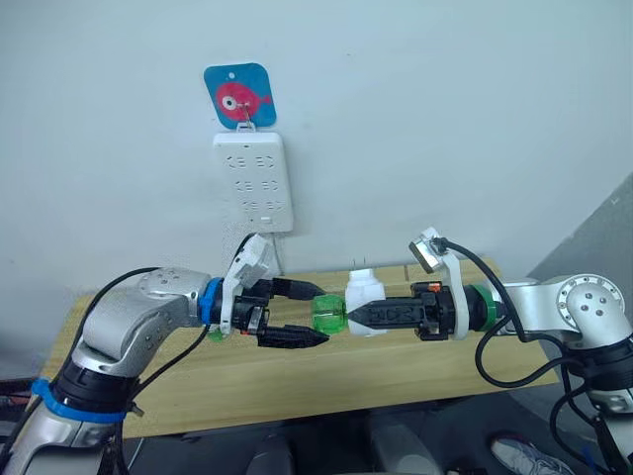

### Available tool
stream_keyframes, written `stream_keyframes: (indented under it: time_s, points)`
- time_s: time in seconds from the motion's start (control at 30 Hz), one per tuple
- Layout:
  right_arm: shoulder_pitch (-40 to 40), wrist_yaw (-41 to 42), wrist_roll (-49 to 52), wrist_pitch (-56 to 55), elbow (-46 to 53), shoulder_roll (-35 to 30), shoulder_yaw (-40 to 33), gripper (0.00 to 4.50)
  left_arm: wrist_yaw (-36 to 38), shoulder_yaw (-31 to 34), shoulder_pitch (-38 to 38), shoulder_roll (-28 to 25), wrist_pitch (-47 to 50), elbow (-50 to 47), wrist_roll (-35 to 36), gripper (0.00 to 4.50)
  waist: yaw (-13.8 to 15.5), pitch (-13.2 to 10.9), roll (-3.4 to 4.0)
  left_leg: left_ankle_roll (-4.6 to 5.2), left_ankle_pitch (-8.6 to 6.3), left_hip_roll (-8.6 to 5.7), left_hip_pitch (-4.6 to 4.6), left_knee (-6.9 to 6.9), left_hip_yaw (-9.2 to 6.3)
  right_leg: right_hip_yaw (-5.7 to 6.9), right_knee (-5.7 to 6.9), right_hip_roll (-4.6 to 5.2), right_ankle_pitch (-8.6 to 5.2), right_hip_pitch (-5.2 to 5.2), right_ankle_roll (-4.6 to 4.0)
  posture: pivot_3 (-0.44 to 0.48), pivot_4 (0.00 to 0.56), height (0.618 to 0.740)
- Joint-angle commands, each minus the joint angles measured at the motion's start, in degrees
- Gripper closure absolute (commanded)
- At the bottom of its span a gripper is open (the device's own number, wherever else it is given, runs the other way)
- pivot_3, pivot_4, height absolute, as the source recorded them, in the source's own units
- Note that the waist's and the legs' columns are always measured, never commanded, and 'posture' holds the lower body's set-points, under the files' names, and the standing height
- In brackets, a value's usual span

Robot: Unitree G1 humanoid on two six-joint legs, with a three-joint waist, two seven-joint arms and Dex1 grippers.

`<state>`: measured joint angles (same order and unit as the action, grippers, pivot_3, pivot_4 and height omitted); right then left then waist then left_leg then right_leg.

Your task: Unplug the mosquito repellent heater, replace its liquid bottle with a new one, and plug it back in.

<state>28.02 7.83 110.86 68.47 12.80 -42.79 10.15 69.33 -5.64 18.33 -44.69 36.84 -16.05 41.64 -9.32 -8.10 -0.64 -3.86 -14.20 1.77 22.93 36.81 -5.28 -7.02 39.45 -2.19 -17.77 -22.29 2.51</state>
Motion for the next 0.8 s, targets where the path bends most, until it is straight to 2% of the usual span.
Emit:
stream_keyframes:
  time_s: [0.03,0.17,0.33,0.57,0.77,0.8]
  points:
    - [-0.7,2.1,2.1,-0.4,2.5,-0.4,-1.9,1.45,-2.3,4.3,-2.3,2.0,-12.3,-1.0,-6.4,0.19,0.1,0.0,0.03,0.0,0.0,0.0,0.0,0.0,0.02,-0.02,-0.01,0.02,0.0,0.0,0.0,-0.133,0.114,0.74]
    - [-2.0,0.9,2.1,-1.4,1.8,0.0,-2.6,1.45,-0.7,5.7,-7.1,5.5,-29.3,-1.3,-12.9,0.19,0.7,0.0,0.02,0.0,0.0,-0.01,0.0,0.02,0.1,-0.07,-0.05,0.04,0.01,0.02,0.0,-0.13,0.115,0.74]
    - [-2.7,-0.6,2.1,-2.2,1.4,1.0,-3.1,1.45,-1.2,5.5,-10.7,9.9,-42.8,-0.4,-17.1,0.19,1.3,0.0,0.02,0.0,0.0,-0.01,0.0,0.03,0.19,-0.13,-0.06,0.07,0.01,0.01,0.01,-0.134,0.114,0.74]
    - [-2.7,-2.4,2.1,-2.6,1.0,1.9,-3.4,1.45,-1.4,3.3,-10.3,13.3,-54.4,1.8,-20.8,0.19,1.3,0.0,0.02,0.0,0.0,-0.03,-0.01,0.1,0.31,-0.24,-0.09,0.07,0.08,0.04,0.12,-0.142,0.111,0.74]
    - [-2.8,-3.2,2.1,-2.5,1.0,2.7,-3.7,1.45,-1.9,1.4,-9.6,14.7,-58.3,4.0,-22.1,0.19,1.2,0.0,0.02,0.0,0.0,-0.02,-0.01,0.08,0.3,-0.22,-0.08,0.07,0.08,0.04,0.12,-0.142,0.111,0.74]
    - [-2.8,-3.3,2.1,-2.5,1.1,2.8,-3.7,1.45,-1.8,1.2,-9.6,14.6,-58.3,4.1,-22.0,0.37,1.2,0.0,0.02,0.0,0.0,-0.03,-0.01,0.08,0.3,-0.22,-0.09,0.07,0.08,0.04,0.12,-0.147,0.112,0.74]
